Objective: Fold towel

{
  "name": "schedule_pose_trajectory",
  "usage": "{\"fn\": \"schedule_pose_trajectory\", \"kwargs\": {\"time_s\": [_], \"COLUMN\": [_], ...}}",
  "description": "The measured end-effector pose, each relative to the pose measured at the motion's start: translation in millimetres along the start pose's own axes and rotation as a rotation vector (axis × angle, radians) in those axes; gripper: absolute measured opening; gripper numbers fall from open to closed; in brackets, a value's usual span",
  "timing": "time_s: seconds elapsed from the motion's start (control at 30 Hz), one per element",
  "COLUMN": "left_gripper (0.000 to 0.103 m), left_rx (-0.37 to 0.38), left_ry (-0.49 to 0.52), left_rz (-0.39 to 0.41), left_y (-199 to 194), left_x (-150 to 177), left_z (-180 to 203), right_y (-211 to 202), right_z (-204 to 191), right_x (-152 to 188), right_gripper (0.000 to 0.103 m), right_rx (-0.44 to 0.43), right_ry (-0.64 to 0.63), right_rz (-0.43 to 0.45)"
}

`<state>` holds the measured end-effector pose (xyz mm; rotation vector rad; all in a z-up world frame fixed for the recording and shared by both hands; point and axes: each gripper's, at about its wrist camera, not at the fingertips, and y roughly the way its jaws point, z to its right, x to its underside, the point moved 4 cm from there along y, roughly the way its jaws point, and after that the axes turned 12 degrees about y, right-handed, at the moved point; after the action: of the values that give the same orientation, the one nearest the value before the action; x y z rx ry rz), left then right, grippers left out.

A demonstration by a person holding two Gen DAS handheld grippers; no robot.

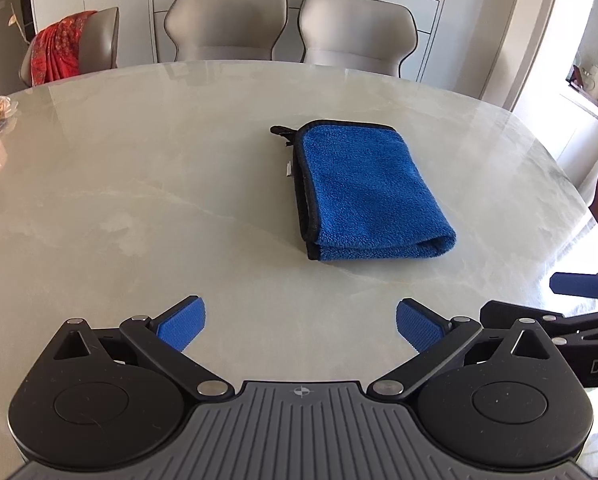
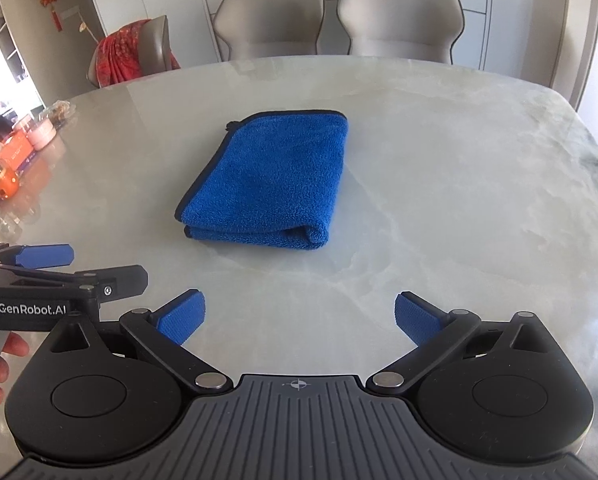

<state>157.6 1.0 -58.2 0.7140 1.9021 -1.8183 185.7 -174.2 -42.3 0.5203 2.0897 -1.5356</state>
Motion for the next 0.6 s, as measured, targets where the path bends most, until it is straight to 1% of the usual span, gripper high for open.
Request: {"fn": "schedule_pose_trajectory", "kwargs": {"time_s": [0.13, 0.2, 0.3, 0.43, 0.6], "left_gripper": [0.103, 0.103, 0.103, 0.103, 0.103], "left_rx": [-0.041, -0.058, -0.059, -0.07, -0.057], "left_ry": [0.011, 0.01, -0.002, -0.011, -0.032], "left_rz": [-0.005, -0.009, -0.003, -0.007, 0.003], "left_y": [-7.2, -10.3, -16.2, -23.1, -30.4], "left_x": [1.6, 2.5, 4.1, 5.6, 7.4], "left_z": [2.0, 2.3, 2.3, 3.1, 3.9], "right_y": [-9.4, -13.1, -17.7, -23.5, -31.5], "right_z": [-2.2, -2.6, -3.2, -4.6, -8.8], "right_x": [2.7, 3.2, 4.2, 5.7, 7.4], "right_gripper": [0.102, 0.102, 0.102, 0.102, 0.102], "right_rx": [0.06, 0.068, 0.074, 0.111, 0.107], "right_ry": [-0.024, -0.025, -0.026, -0.048, -0.054], "right_rz": [0.025, 0.035, 0.041, 0.064, 0.07]}}
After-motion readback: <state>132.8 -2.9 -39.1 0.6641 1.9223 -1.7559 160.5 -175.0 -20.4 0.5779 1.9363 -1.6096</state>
